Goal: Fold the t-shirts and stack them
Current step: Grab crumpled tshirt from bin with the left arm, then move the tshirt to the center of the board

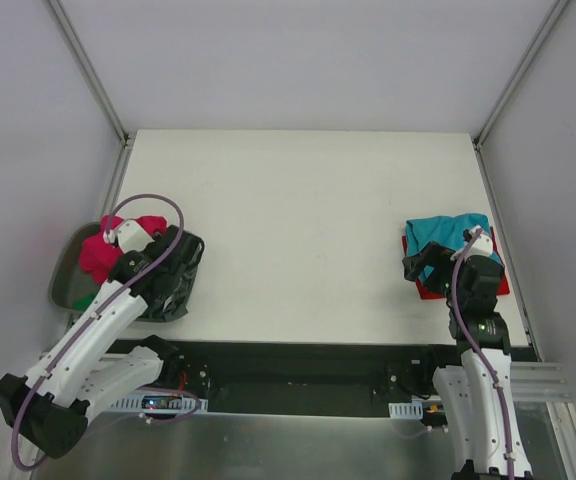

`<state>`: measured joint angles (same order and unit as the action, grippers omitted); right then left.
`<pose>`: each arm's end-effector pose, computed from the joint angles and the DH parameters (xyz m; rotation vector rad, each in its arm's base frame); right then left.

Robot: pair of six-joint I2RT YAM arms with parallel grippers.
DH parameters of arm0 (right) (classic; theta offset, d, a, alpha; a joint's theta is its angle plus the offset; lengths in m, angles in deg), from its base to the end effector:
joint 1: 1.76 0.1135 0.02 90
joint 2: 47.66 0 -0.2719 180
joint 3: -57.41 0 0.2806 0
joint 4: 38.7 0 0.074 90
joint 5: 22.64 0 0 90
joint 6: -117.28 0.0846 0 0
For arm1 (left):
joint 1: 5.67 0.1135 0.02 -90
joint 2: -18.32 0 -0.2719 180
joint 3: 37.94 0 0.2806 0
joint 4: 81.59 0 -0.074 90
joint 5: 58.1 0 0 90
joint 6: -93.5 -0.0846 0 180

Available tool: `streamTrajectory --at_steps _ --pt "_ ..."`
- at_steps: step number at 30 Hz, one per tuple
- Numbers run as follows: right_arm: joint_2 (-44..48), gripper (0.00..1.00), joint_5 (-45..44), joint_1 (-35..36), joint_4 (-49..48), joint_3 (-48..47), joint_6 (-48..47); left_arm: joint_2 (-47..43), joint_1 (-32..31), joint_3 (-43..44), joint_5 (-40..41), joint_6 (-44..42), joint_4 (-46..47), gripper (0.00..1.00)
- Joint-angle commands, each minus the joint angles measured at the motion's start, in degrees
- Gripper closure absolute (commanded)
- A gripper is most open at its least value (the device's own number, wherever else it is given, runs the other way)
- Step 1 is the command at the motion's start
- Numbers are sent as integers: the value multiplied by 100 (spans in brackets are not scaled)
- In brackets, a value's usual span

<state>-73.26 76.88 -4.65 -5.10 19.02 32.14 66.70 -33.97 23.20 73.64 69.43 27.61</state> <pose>0.1961 0.0041 0.2372 0.0198 1.9330 0.1836 0.1902 -0.0384 0.2624 -0.9562 2.0463 0.1114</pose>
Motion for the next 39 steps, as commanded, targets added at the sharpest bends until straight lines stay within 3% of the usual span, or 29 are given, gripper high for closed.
streamTrajectory --at_steps 1,3,5,7,21,26,29,35,39 --pt "-50 4 155 -18 -245 -138 -64 452 70 121 230 395 -342 50" --pt "-32 4 103 -9 -227 -147 -100 541 70 183 203 350 -333 59" --pt "-15 4 -20 -18 -148 -164 -91 576 70 183 212 368 -307 76" --pt "29 4 -29 -9 -139 -164 -91 550 70 165 168 411 -298 100" --pt "73 4 23 -18 -156 -164 -65 -926 70 982 -42 -879 1019 100" --pt "56 4 59 -18 -245 -138 -82 -954 70 1526 -797 -2143 2705 100" --pt "12 4 155 -9 -245 -182 -56 -559 70 2333 -1132 -2838 3286 100" --pt "152 4 322 -9 -297 -199 -38 784 70 4118 -2773 -3745 3736 100" --pt "188 4 463 -18 -350 -296 -82 1611 61 5173 -4643 -3737 3736 100"
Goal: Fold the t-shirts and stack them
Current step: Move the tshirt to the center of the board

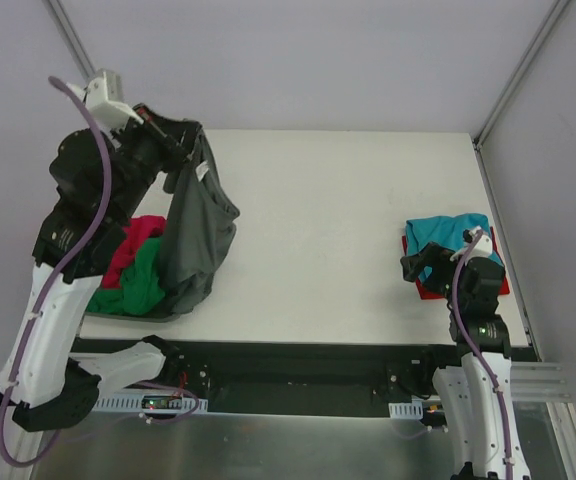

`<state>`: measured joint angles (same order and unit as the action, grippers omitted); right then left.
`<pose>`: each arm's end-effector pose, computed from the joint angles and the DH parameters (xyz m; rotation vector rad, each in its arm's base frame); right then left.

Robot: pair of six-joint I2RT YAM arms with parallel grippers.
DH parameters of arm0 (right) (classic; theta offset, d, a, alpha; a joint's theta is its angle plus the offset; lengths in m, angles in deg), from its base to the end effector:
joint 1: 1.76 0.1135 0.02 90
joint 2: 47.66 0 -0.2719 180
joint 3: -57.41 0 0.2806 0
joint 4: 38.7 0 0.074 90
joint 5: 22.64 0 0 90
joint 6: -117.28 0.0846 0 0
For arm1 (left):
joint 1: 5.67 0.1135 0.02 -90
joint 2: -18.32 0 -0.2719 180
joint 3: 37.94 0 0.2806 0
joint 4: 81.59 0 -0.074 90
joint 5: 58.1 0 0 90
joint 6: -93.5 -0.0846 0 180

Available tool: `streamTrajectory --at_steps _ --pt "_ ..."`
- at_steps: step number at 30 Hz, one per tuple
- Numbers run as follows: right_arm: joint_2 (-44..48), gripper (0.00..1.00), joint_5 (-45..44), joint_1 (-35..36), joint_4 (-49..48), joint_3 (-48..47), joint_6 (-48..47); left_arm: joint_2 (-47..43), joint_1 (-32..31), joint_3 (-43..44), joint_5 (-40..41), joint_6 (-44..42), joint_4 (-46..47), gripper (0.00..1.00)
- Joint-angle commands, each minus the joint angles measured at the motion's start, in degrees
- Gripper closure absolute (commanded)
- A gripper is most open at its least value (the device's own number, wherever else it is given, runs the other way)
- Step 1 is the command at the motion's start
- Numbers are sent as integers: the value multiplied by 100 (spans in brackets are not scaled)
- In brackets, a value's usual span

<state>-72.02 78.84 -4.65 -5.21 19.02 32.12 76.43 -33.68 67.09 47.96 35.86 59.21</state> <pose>0.1931 0.0071 0.2414 -0.0067 1.9091 0.2143 0.2069 -0.0835 0.5702 -0.2903 1.4464 -0.6606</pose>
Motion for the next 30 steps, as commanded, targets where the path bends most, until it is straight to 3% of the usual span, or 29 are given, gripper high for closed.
streamTrajectory --at_steps 1,4,7,10,14,19,24,25,30 --pt "80 4 353 -18 -322 -322 -71 858 32 969 -2341 -292 567 100" --pt "115 4 661 -9 -356 -358 -80 1508 -46 1636 -3053 -142 593 100" --pt "125 4 697 -9 -383 -349 -62 2229 -476 2428 -3222 -299 576 100" --pt "107 4 819 -18 -410 -296 -62 2643 -1029 2842 -2637 -685 427 100" --pt "54 4 1434 -9 -611 -209 -45 2671 -1207 2615 -2037 -872 418 100" --pt "-121 4 2076 -9 -1059 -164 271 2084 -1207 1273 -1763 -951 435 100" --pt "-735 4 2936 113 -2008 -190 799 1292 -1207 -1440 -2184 -767 1163 100" --pt "-876 4 3034 218 -2087 -234 799 1230 -1207 -1664 -2220 -714 1191 100" --pt "-1614 4 2677 1026 -2080 -427 342 1010 -1207 -3184 -1774 -310 1244 100"
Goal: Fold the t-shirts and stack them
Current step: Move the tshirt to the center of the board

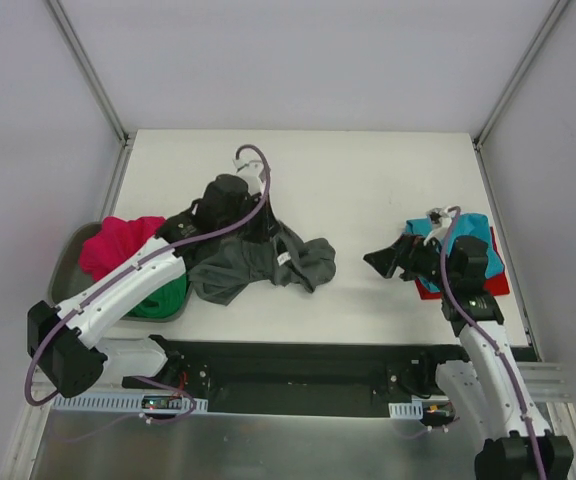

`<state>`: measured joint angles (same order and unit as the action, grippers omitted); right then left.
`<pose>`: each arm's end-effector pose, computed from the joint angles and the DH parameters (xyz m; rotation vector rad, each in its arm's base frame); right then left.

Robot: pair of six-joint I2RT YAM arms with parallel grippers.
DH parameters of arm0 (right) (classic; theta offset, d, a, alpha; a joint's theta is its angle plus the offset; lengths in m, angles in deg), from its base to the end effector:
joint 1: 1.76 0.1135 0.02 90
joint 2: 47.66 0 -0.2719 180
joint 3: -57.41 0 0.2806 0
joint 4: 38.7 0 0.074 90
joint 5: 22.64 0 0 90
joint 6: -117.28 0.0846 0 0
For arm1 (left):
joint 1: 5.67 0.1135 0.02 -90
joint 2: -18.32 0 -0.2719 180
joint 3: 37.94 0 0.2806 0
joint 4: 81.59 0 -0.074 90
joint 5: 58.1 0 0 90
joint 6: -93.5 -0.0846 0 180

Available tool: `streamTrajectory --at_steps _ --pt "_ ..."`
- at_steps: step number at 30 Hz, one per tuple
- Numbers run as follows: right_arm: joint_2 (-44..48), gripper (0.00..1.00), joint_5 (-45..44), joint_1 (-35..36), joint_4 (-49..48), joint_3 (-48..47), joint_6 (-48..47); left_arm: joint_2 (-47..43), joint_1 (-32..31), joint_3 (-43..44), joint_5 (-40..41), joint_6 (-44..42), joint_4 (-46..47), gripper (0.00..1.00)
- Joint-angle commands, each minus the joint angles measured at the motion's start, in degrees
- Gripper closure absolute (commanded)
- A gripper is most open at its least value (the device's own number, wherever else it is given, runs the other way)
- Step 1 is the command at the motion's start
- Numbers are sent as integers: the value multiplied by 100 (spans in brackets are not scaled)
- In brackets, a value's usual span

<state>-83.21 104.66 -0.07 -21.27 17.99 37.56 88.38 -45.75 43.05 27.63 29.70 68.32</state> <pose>0.2145 0.0576 0.2574 -0.3341 1.7870 0.7340 0.2656 -0.2317 0.3703 0.2939 1.9761 -0.8388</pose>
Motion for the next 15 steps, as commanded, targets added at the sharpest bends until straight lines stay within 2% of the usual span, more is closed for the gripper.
streamTrajectory --at_steps 1,5,8,13,15 --pt "-723 4 -150 752 -386 -438 -193 -256 0 -991 373 394 324 100" --pt "-1917 4 -1178 1700 80 -965 -290 -712 8 -1721 866 702 315 100" --pt "-2875 4 -2435 2342 291 -1440 -237 -1125 0 -2108 1007 782 315 100" --pt "-4606 1 -3693 2968 879 -2749 -238 -1583 0 -2425 1043 905 315 100" --pt "-5179 10 -4290 3021 1187 -3049 261 -1688 0 -2496 1104 931 315 100"
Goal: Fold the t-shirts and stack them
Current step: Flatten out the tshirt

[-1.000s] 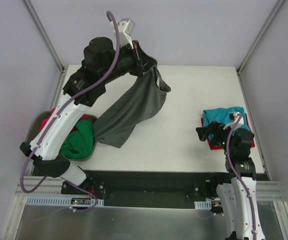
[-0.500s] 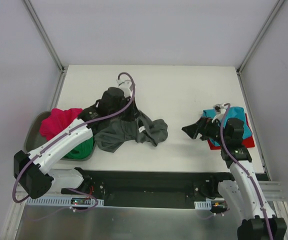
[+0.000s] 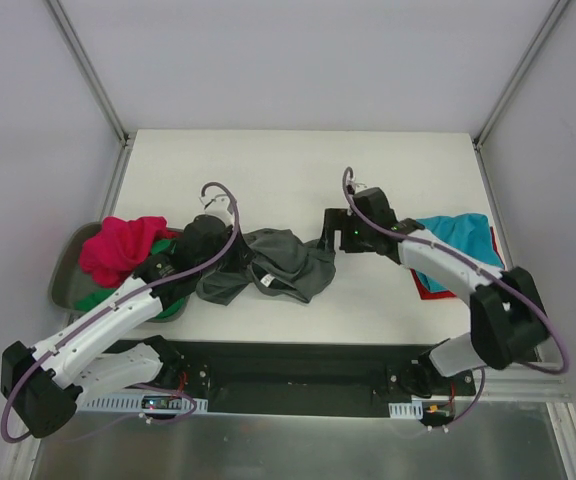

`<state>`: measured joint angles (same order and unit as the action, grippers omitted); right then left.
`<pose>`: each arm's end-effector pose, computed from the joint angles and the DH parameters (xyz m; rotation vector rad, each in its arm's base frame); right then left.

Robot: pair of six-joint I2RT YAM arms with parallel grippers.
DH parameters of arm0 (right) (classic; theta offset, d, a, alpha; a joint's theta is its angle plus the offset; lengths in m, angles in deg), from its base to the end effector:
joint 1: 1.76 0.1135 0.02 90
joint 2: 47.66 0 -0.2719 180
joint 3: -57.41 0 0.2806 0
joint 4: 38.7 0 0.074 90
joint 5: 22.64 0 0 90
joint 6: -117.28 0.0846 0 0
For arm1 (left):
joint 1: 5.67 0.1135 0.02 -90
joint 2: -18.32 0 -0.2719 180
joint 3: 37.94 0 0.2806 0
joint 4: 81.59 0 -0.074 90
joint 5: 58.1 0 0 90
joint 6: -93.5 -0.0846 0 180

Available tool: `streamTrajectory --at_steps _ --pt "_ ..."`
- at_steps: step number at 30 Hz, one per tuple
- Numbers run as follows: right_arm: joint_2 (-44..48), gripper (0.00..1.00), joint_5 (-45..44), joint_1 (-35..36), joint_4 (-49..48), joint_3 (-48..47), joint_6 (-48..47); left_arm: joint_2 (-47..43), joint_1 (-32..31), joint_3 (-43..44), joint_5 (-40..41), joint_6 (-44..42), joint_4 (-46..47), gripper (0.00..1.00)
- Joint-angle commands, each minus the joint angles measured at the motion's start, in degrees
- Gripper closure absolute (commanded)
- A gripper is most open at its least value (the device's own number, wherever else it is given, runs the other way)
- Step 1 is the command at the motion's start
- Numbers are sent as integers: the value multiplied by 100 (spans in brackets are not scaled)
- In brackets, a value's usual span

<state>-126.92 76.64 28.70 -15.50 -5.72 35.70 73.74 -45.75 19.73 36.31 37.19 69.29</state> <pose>0.3040 0.1946 0.2029 -0.5270 2.2433 0.5391 0.2240 -0.1800 0.2768 0.0680 2.1161 -0.7153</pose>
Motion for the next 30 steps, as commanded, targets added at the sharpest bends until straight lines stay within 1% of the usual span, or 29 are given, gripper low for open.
streamTrajectory --at_steps 1,6,8,10,12,14,16,18,20,22,23,28,30 --pt "-967 11 -1560 179 611 -713 571 -285 0 -199 262 199 219 100" --pt "-1319 14 -1605 522 725 -626 932 -392 0 -296 351 208 210 100" --pt "-1372 15 -1456 697 533 -503 1055 -392 0 -322 342 217 210 100" --pt "-1433 18 -1184 821 200 -328 1257 -365 0 -322 377 234 210 100" --pt "-1539 21 -1148 891 14 -283 1433 -365 8 -340 429 261 210 100" --pt "-1688 30 -1148 944 -30 -327 1521 -374 0 -340 456 252 210 100" --pt "-1785 45 -1130 979 -57 -362 1548 -426 0 -348 526 261 192 100" --pt "-1759 66 -1165 1006 -127 -362 1539 -514 0 -349 649 252 157 100" --pt "-1479 84 -1244 1006 -162 -362 1426 -576 0 -252 816 164 131 100" --pt "-962 97 -1463 1006 -136 -432 1163 -611 8 98 1009 -28 69 100" --pt "-577 99 -1594 1006 -92 -502 996 -602 8 300 1105 -125 60 100" --pt "1366 99 -2201 1015 -145 -941 301 -751 8 1750 1738 -916 -10 100" --pt "1904 99 -2072 1023 -66 -1335 107 -848 17 2347 1871 -1171 -1 100"
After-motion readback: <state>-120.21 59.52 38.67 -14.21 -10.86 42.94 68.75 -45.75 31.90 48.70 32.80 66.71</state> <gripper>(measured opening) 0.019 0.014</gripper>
